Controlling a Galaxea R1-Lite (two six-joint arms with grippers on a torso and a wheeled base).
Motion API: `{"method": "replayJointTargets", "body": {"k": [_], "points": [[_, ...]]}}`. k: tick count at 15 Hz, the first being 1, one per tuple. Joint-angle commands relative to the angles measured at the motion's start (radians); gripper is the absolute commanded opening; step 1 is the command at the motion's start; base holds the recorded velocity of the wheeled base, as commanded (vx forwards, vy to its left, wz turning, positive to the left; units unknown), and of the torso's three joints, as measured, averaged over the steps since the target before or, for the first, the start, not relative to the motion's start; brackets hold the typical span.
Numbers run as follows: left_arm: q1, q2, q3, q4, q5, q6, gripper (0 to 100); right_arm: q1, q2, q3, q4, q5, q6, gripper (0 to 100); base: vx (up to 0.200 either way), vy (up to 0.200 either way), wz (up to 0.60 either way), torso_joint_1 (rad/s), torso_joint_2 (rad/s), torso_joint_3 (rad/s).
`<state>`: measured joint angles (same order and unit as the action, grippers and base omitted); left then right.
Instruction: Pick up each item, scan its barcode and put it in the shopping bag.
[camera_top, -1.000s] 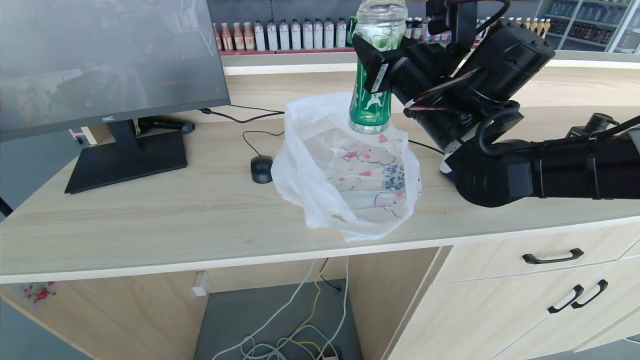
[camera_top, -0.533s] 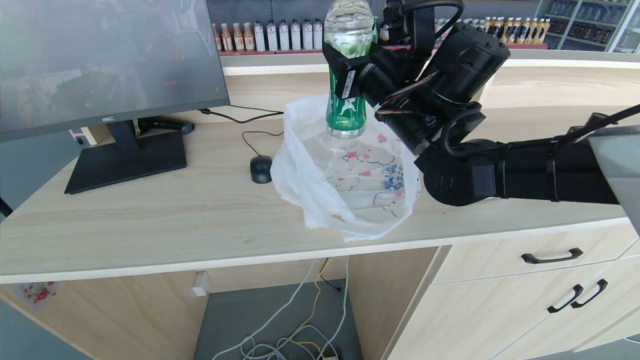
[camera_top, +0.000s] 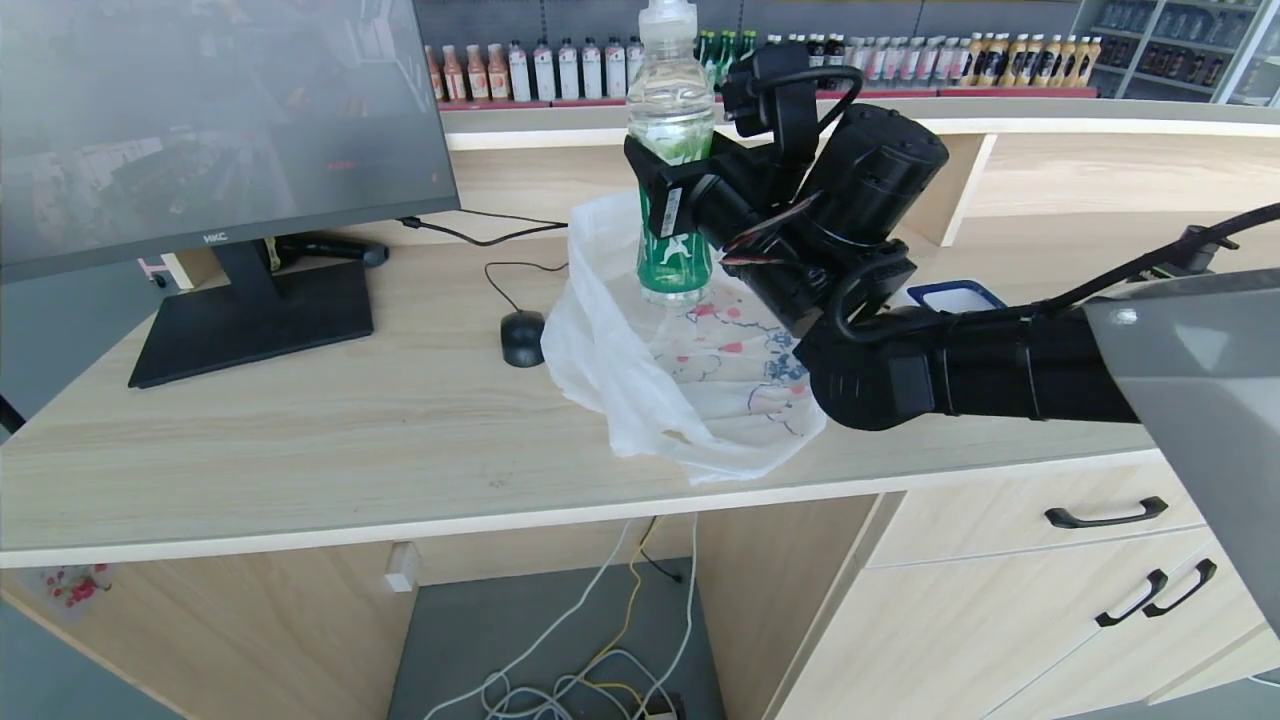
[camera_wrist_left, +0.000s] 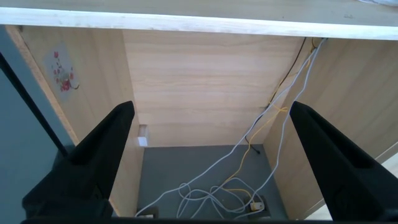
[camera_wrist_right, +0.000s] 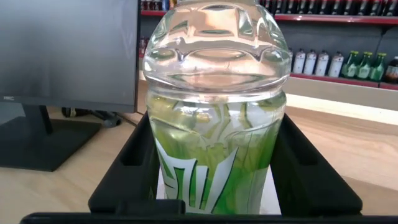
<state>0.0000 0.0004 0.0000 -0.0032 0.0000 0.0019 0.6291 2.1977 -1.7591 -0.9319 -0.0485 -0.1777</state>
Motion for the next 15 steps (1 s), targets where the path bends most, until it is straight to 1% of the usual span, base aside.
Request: {"method": "replayJointTargets", "body": {"k": [1, 3, 5, 7, 15], "points": [[0.000, 0.000, 0.000, -0.001, 0.000, 0.001, 100, 0.000, 0.053, -0.049, 0.001, 0.001, 0.000, 0, 0.000, 0.000, 0.00, 0.000, 0.00, 0.000], [0.000, 0.000, 0.000, -0.001, 0.000, 0.000, 100, -0.011, 0.083, -0.102, 0.013, 0.002, 0.001, 0, 0.000, 0.000, 0.00, 0.000, 0.00, 0.000], [0.000, 0.000, 0.000, 0.000, 0.000, 0.000, 100, -0.012, 0.099, -0.134, 0.051, 0.006, 0.007, 0, 0.000, 0.000, 0.00, 0.000, 0.00, 0.000], [0.000, 0.000, 0.000, 0.000, 0.000, 0.001, 100, -0.020, 0.129, -0.163, 0.061, 0.006, 0.009, 0, 0.000, 0.000, 0.00, 0.000, 0.00, 0.000], [0.000, 0.000, 0.000, 0.000, 0.000, 0.000, 100, -0.026, 0.174, -0.172, 0.053, 0.006, 0.033, 0, 0.000, 0.000, 0.00, 0.000, 0.00, 0.000]]}}
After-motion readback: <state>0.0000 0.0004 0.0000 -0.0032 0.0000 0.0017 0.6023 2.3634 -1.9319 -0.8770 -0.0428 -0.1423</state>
